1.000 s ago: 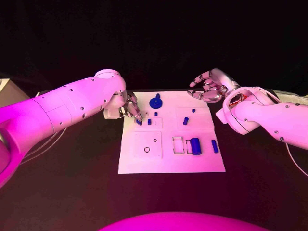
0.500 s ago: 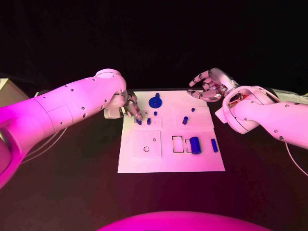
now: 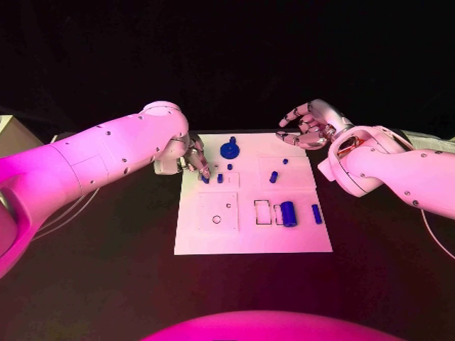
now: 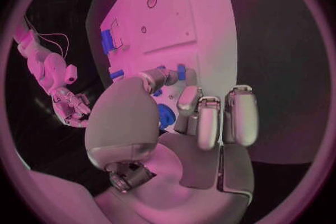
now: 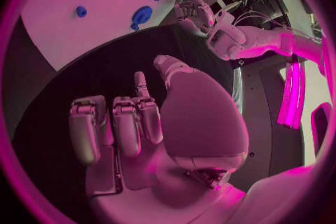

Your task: Assemble the parts on the task board

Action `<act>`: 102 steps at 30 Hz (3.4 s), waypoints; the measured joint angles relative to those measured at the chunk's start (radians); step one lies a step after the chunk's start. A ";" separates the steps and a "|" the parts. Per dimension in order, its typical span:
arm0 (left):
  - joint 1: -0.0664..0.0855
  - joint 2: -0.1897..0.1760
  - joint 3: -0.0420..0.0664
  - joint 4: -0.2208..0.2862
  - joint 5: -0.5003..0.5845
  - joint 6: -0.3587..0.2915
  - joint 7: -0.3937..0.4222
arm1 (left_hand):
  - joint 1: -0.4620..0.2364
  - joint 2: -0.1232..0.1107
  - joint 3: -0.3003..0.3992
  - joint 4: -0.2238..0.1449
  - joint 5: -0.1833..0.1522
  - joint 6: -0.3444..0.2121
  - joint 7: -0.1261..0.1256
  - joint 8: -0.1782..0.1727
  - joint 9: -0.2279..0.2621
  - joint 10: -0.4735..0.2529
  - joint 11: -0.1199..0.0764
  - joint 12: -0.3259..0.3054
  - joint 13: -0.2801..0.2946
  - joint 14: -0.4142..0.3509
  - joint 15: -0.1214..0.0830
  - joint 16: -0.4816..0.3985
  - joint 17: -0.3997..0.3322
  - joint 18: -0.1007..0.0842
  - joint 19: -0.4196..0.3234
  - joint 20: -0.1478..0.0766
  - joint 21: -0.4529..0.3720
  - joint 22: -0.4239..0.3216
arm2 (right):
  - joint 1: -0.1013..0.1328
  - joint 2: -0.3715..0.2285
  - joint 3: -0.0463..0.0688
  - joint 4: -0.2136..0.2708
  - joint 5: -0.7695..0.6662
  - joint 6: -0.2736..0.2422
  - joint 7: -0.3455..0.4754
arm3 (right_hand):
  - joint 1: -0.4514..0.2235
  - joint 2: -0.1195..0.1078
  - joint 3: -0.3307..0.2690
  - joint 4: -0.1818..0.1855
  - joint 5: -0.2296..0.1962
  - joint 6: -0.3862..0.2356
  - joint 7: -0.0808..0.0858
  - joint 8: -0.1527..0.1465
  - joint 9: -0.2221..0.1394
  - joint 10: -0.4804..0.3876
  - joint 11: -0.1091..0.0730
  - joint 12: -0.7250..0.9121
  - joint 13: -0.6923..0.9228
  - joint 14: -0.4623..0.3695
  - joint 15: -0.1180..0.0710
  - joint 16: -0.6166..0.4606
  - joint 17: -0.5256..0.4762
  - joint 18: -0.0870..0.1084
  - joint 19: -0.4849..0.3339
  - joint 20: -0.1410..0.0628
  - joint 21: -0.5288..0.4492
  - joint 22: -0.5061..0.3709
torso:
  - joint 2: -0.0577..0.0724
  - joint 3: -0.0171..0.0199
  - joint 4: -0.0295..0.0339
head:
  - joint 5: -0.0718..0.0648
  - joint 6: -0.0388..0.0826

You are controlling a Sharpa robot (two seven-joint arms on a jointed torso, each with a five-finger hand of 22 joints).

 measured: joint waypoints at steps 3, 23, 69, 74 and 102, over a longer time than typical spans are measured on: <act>0.000 0.000 -0.001 0.005 -0.014 0.000 0.002 | 0.000 0.000 0.000 0.000 -0.001 0.002 0.001 0.000 0.000 0.000 0.000 0.000 0.001 0.000 0.000 0.000 0.000 0.000 0.000 0.000 0.000 0.000 | 0.000 0.000 0.000 0.001 0.000 0.000 0.000 | 0.000 0.000 0.000 0.000 0.000 0.000 0.000 0.000 0.000 0.000 0.000 0.000 0.000 0.000 0.000 0.000 0.000 0.000 0.000 0.000 0.000 0.000 | 0.000 0.0000 0.0000 | 0.000 0.000; 0.000 0.010 -0.005 0.012 -0.060 -0.002 0.009 | 0.003 -0.003 -0.003 -0.003 0.003 0.009 0.000 0.000 0.002 0.013 -0.003 0.009 0.019 -0.002 -0.002 0.000 0.000 0.000 0.004 -0.004 0.000 0.000 | 0.000 0.001 0.000 0.003 0.000 0.000 0.000 | 0.000 0.000 0.004 -0.001 0.003 -0.002 -0.002 0.000 0.002 0.000 0.000 0.000 0.000 0.000 0.000 0.000 0.000 0.000 0.000 0.000 0.000 0.000 | 0.000 -0.0007 -0.0002 | -0.001 0.001; -0.010 0.004 -0.006 0.022 -0.058 -0.058 -0.018 | -0.080 -0.027 -0.173 -0.006 -0.057 0.012 -0.022 -0.010 0.050 0.001 -0.026 -0.010 -0.006 0.000 -0.026 0.000 0.000 0.000 0.018 -0.011 -0.015 0.000 | 0.000 -0.006 0.000 0.008 0.000 0.000 0.001 | -0.004 -0.004 0.007 -0.001 0.004 -0.004 -0.004 0.000 0.004 0.000 0.000 0.000 0.000 0.000 0.000 0.000 0.000 0.000 0.000 0.000 0.000 -0.001 | -0.001 -0.0009 0.0008 | -0.003 0.000; -0.012 -0.001 -0.006 0.028 -0.064 -0.067 -0.017 | -0.079 -0.026 -0.222 0.031 -0.071 0.009 -0.020 -0.010 0.045 -0.002 -0.017 -0.010 -0.008 -0.002 -0.020 0.000 0.000 0.000 0.018 -0.011 -0.020 0.000 | 0.000 -0.006 0.000 0.008 0.000 0.000 0.001 | -0.004 -0.004 0.007 -0.001 0.004 -0.004 -0.004 0.000 0.005 0.000 0.000 0.000 0.000 0.000 0.000 0.000 0.000 0.000 0.000 0.000 0.000 -0.001 | 0.000 -0.0015 0.0006 | -0.003 0.001; -0.028 -0.083 0.017 0.111 -0.059 -0.149 -0.012 | -0.055 -0.021 -0.347 0.126 -0.150 -0.040 0.001 -0.054 0.033 -0.026 0.002 -0.016 -0.019 0.000 -0.011 0.000 0.000 0.000 0.007 0.000 -0.028 0.000 | -0.001 -0.008 0.000 0.006 0.000 -0.001 0.002 | -0.004 -0.004 0.007 -0.001 0.004 -0.004 -0.004 0.000 0.005 0.000 0.000 0.000 0.000 0.000 0.000 0.000 0.000 0.000 0.000 0.000 0.000 0.000 | -0.001 -0.0014 -0.0001 | -0.007 0.011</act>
